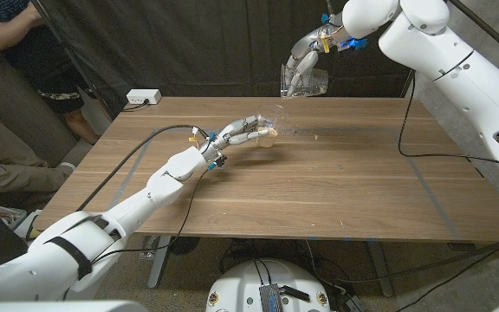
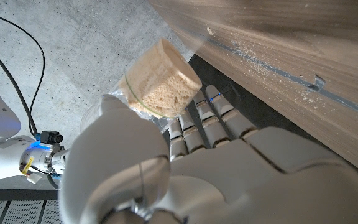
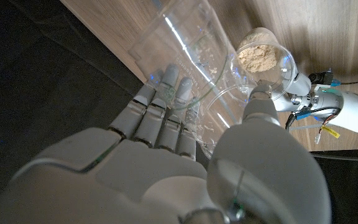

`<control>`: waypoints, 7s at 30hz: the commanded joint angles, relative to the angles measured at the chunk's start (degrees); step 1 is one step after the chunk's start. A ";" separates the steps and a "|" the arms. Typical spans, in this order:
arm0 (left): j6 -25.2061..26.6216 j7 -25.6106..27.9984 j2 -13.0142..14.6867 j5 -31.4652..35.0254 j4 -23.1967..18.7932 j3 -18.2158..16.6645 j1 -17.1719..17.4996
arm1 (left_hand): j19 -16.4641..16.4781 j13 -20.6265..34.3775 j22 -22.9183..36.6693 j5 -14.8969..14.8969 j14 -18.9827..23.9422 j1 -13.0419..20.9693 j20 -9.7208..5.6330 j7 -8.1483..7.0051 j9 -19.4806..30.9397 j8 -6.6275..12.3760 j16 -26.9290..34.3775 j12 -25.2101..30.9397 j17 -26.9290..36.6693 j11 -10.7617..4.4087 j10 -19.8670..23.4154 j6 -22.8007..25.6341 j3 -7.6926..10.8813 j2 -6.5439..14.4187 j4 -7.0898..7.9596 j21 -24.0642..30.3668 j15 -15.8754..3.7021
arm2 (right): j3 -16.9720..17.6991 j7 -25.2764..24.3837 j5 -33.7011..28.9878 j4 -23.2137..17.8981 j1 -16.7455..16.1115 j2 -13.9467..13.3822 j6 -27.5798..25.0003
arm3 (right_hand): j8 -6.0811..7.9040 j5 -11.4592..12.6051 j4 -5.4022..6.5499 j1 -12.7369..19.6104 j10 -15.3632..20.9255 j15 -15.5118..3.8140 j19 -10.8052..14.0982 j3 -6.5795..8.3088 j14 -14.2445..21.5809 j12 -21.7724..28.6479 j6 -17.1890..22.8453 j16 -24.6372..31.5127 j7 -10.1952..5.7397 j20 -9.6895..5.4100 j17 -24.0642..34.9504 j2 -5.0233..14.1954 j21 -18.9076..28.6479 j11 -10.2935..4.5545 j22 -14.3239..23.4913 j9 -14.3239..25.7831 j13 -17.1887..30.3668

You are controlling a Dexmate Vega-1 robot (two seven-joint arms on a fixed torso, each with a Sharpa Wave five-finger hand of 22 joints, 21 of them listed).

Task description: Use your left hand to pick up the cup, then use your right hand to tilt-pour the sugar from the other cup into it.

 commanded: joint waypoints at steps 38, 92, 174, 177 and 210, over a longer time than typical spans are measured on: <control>1.13 1.60 1.63 0.04 -2.58 -0.71 0.64 | 0.10 0.23 0.29 -0.29 0.56 0.27 -0.31 -0.11 0.12 0.48 0.00 0.22 0.18 -0.22 0.37 0.29 0.04 0.01 0.38 0.60 -7.89 | 8.94 -18.44 7.52 -9.03 -11.39 -8.21 -17.87 | -0.28 0.14 2.67 0.53 0.97 -9.06 0.83 3.07 0.99 0.18 1.06 -0.22 0.00 -4.02 0.57 0.49 0.69 0.06 0.33 0.60 0.33; 0.01 3.42 2.89 -1.25 -5.31 -1.63 2.16 | 0.28 0.23 0.26 -0.26 0.69 0.15 -0.58 -0.20 -0.04 0.56 -0.02 0.27 0.22 -0.30 0.42 0.39 -0.08 -0.07 0.52 0.72 -7.88 | 19.66 -45.28 25.67 -15.43 -27.40 -15.04 -27.43 | -0.69 0.04 2.64 0.90 1.36 -9.08 0.76 3.30 1.50 0.00 1.46 -0.17 0.18 -3.89 0.95 0.51 0.70 0.13 0.45 1.00 0.69; -0.57 6.10 6.53 -5.09 -11.42 -3.84 5.52 | 0.68 0.18 0.22 -0.06 0.79 -0.07 -0.72 -0.03 -0.23 0.62 -0.13 0.42 0.27 -0.28 0.42 0.30 -0.40 -0.20 0.62 0.90 -7.78 | 29.46 -83.52 41.69 -3.03 -53.99 -0.97 2.01 | 0.11 -0.10 2.54 2.36 4.29 -9.10 2.00 3.80 4.37 0.98 3.69 1.11 0.03 -4.01 2.73 0.83 1.24 -0.30 0.66 2.22 1.67; -0.66 6.36 6.61 -5.30 -11.59 -4.01 5.78 | 0.71 0.16 0.22 -0.05 0.79 -0.08 -0.75 -0.05 -0.25 0.65 -0.14 0.47 0.26 -0.22 0.55 0.37 -0.42 -0.23 0.61 0.92 -7.94 | 29.26 -84.10 41.83 -2.70 -54.28 -0.58 2.82 | 0.12 -0.10 2.60 2.30 4.27 -9.09 2.03 3.80 4.47 0.96 3.71 1.14 0.08 -4.04 2.76 0.89 1.26 -0.28 0.67 2.24 1.68; 2.38 10.72 8.49 -5.41 -16.48 -5.70 8.97 | 0.68 0.10 0.20 0.01 0.82 -0.04 -0.80 0.04 -0.34 0.71 -0.17 0.52 0.29 -0.23 0.54 0.40 -0.42 -0.09 0.60 0.90 -7.88 | 27.19 -84.02 44.25 0.71 -53.47 0.57 6.15 | 0.66 -0.12 2.84 2.12 5.10 -9.08 2.15 3.81 4.97 0.95 4.65 1.18 -0.02 -4.18 3.39 1.03 1.38 -0.44 0.80 2.80 1.80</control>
